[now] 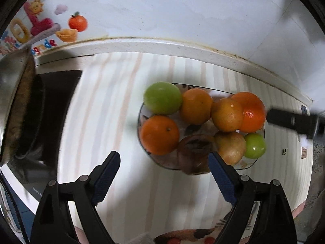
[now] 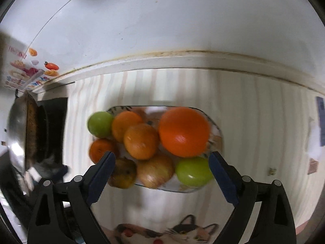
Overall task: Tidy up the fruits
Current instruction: 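Lift both open tools from the plate toward the cat mat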
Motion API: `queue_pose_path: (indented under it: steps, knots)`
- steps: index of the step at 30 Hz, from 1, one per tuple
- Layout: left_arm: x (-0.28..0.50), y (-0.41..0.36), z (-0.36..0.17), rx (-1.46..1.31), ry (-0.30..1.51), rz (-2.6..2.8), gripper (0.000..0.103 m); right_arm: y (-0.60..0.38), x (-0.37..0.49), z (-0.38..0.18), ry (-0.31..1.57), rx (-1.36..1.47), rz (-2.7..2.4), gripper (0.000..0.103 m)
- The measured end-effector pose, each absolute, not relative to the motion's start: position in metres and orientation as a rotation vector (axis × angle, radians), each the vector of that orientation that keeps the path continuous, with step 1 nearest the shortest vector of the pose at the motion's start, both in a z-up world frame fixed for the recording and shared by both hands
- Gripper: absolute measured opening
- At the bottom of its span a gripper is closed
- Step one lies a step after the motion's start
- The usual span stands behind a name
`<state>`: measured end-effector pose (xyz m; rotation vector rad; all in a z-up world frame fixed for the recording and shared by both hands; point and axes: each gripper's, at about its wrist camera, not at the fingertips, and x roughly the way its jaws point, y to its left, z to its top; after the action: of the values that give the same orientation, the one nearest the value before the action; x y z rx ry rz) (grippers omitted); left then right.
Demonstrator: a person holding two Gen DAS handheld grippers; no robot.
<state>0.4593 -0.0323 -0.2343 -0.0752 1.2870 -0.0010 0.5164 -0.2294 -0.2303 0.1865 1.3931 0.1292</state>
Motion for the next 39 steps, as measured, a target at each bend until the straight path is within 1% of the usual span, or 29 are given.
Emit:
queue_pose_path:
  steps: [6, 17, 39]
  knots:
    - [0.437, -0.025, -0.213, -0.036, 1.231, 0.029, 0.088, -0.239, 0.470, -0.228, 1.347, 0.165, 0.074, 0.095]
    - [0.387, -0.039, -0.170, 0.019, 1.112, 0.002, 0.088, -0.249, 0.396, -0.190, 1.218, 0.156, 0.033, 0.095]
    - [0.320, -0.036, -0.093, -0.001, 0.972, -0.056, 0.088, -0.250, 0.307, -0.081, 0.962, 0.166, 0.015, 0.095]
